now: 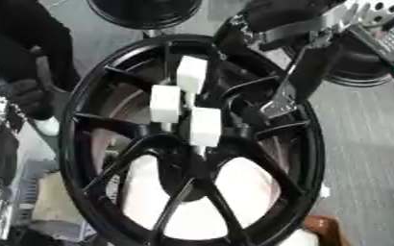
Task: Pull the pin out of the wheel hub.
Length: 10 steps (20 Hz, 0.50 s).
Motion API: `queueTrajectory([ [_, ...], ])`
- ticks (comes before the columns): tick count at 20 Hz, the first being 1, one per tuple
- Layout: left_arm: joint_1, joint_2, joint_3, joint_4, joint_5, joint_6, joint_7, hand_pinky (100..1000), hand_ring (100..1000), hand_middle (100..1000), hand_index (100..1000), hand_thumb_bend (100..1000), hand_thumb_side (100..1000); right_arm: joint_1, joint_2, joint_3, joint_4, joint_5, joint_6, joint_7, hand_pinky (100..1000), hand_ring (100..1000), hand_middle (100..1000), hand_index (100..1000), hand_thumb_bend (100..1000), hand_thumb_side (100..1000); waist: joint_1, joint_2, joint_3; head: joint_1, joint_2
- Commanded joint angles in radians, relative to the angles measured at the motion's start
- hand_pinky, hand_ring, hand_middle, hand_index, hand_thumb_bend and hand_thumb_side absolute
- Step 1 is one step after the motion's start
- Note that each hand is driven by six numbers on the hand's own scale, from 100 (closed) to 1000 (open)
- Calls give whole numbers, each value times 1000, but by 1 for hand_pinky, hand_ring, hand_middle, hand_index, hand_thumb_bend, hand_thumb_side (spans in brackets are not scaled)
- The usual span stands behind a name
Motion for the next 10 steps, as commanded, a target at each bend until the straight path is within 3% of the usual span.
queueTrajectory([
  [1,-14,19,-4,-14,0,-1,-6,894,838,802,797,100,857,-30,-2,-29,4,48,-59,-17,898,826,744,808,415,488,3,-11,4,-4,-13],
  [5,-25,18,-3,-18,-1,-2,-7,895,838,802,797,100,857,-43,9,-45,44,89,-122,-68,901,831,747,809,415,455,-3,7,16,-25,-40],
  [10,-44,22,-5,-26,-3,-1,-9,895,839,802,797,100,861,-59,18,-64,86,129,-158,-120,902,833,746,808,405,439,-18,38,38,-44,-78],
])
